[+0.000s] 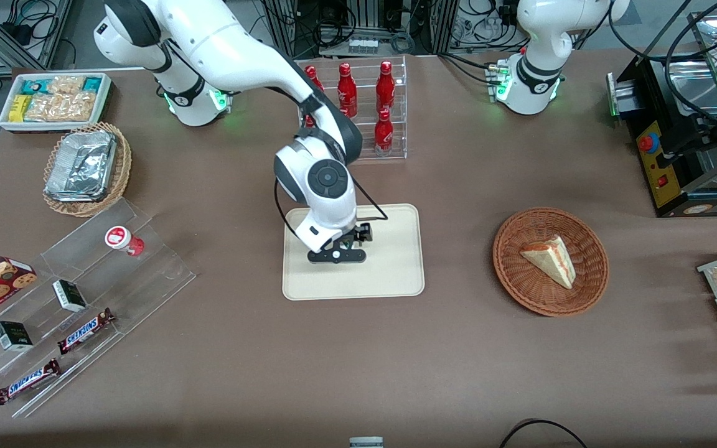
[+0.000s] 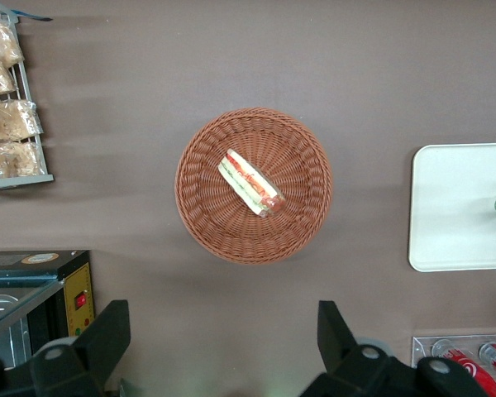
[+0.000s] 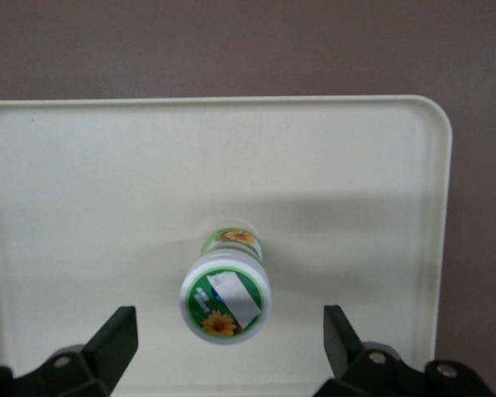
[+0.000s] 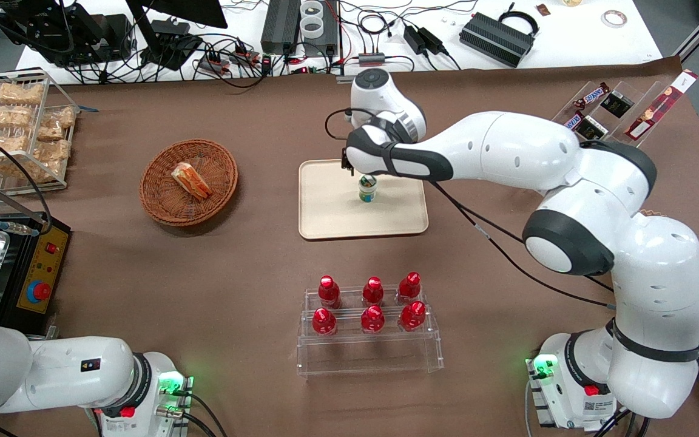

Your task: Place green gum on tray

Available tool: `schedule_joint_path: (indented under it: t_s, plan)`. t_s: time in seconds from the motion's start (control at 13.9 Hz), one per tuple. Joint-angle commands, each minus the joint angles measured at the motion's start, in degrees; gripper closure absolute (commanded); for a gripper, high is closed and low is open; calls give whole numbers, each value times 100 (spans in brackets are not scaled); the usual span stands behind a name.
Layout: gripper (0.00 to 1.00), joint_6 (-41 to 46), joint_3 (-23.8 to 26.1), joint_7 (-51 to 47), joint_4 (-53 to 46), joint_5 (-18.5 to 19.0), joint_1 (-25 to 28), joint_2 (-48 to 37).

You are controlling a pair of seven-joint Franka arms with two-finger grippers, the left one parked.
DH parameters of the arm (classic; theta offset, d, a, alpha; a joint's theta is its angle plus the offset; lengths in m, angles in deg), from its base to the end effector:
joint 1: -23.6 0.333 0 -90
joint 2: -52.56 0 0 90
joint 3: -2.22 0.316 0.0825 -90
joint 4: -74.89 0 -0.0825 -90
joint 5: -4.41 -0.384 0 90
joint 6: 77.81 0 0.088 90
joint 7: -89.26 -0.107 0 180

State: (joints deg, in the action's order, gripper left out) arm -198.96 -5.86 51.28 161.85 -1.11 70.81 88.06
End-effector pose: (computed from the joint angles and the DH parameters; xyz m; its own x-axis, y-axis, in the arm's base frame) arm 0.5338 0.4601 0.3001 0.9999 -0.0053 -0.0126 -0.0052 -0.9999 0.0100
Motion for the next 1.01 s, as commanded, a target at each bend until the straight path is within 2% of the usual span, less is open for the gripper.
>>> schedule_joint_path:
  t_s: [0.0,0.65,0.79,0.93]
  plan:
    - [0,714,26,474,14,16,-291,-569]
    - [0,2455,17,1845,-3,41,-1073,-1625]
    - [0,2710,9,2231,-12,68,-1275,-1695]
    - [0,2711,26,2872,75,-11,-1696,-1896]
